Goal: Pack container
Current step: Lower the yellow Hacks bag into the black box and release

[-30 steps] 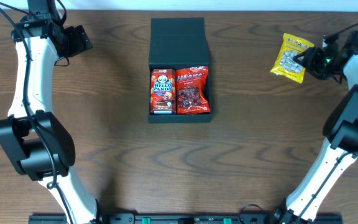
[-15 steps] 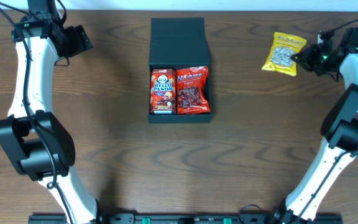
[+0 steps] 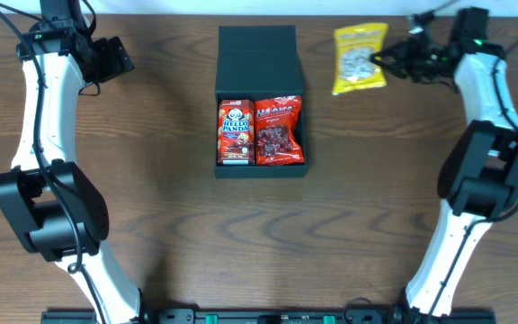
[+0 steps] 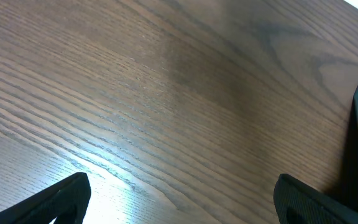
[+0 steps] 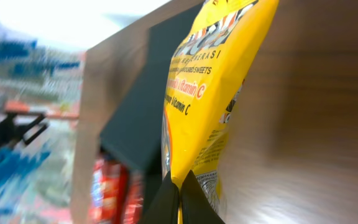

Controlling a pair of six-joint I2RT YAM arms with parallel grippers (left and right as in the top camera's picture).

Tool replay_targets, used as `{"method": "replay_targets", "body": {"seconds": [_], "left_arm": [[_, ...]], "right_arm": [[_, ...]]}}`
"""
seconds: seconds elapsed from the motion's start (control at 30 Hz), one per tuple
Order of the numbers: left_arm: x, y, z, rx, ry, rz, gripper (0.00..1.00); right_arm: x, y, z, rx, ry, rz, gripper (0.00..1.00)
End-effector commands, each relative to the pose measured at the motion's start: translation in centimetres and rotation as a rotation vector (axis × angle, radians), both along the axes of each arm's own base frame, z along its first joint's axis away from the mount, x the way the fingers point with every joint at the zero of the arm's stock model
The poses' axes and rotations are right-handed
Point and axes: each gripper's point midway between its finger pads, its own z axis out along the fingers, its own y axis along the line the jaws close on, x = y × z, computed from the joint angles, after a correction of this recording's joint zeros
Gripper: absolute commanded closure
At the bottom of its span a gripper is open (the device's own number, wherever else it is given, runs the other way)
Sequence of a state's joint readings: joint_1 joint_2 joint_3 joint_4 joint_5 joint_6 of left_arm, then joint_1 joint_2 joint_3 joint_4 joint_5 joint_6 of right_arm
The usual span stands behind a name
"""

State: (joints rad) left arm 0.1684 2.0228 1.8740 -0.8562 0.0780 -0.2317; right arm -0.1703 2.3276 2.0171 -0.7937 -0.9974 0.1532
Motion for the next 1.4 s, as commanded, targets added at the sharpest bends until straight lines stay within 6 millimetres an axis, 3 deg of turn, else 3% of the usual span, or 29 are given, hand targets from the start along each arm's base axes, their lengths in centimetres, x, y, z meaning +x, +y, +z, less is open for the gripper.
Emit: {"method": "replay_targets", "body": {"seconds": [0.0, 0.13, 0.3, 0.53, 0.77, 0.9, 1.23, 1.37], "left_arm": [[-0.1, 0.2, -0.7, 0.003, 0.018, 0.005, 0.05], [-0.1, 0.2, -0.7, 0.002, 0.02, 0.005, 0.05], [-0.1, 0.1, -0.8, 0.002, 0.022, 0.005, 0.05], [-0.1, 0.2, -0.8, 0.002, 0.022, 0.005, 0.05], [-0.1, 0.1, -0.8, 0.002, 0.022, 0.005, 0.05], [-0.2, 0.1, -0.8, 0.002, 0.025, 0.005, 0.05], [0.2, 0.2, -0.6, 0.004, 0.009, 0.005, 0.05], [0.1, 0.2, -0.6, 0.004, 0.012, 0.004, 0.05]], "right_arm": [[-1.4, 3.5, 7.1, 0.03, -0.132, 0.091, 0.99], [-3.5, 6.6, 9.0, 0.039, -0.103, 0.146, 0.99], [-7.0, 9.2, 9.0, 0.086, 0.018, 0.222, 0.99], [-8.4, 9.1, 8.1, 0.021, 0.038, 0.253, 0.99], [-10.4, 11.4, 6.5, -0.041, 0.046, 0.343, 0.98], [-11.1, 10.6, 5.0, -0.031, 0.086, 0.326, 0.98], [-13.8, 10.9, 2.8, -0.018, 0.087, 0.276, 0.98], [-14.2, 12.9, 1.9, -0.005, 0.116, 0.284, 0.99]]}}
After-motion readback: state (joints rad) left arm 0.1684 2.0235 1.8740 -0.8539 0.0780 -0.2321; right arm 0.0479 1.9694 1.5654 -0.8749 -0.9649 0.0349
